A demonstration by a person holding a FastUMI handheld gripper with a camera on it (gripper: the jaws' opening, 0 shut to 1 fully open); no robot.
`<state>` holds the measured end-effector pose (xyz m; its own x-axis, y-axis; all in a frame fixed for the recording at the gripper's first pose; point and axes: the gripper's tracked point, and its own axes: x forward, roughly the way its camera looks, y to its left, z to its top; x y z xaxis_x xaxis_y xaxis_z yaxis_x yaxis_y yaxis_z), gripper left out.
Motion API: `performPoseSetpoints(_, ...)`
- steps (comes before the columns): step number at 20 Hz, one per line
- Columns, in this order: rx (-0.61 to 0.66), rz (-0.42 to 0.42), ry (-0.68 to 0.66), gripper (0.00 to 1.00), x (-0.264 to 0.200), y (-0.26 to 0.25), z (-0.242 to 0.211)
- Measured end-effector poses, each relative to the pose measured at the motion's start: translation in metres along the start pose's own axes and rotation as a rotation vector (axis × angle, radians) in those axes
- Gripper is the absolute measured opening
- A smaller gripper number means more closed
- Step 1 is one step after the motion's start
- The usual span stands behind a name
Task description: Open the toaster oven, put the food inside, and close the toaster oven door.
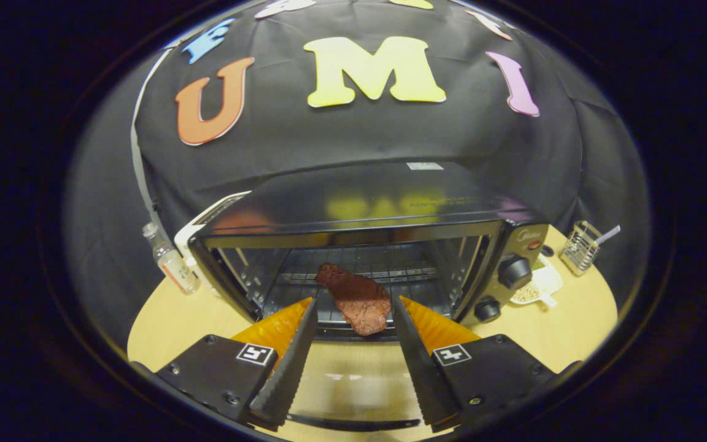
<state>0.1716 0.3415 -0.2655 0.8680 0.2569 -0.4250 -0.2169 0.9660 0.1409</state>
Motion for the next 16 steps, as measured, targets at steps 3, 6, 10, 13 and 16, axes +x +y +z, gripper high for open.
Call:
performPoseSetpoints(3,-0.035,0.003,0.001,0.80,-0.034,-0.012,0.002)
performPoseSetpoints(6,-0.044,-0.005,0.010,0.80,-0.066,-0.028,-0.003)
performPoseSetpoints(10,-0.058,-0.016,0.053,0.90,-0.094,-0.047,-0.028)
performPoseSetpoints(13,-0.051,-0.019,0.089,0.99,-0.107,-0.054,-0.062)
performPoseSetpoints(16,-0.035,-0.008,0.143,0.99,-0.112,-0.054,-0.098)
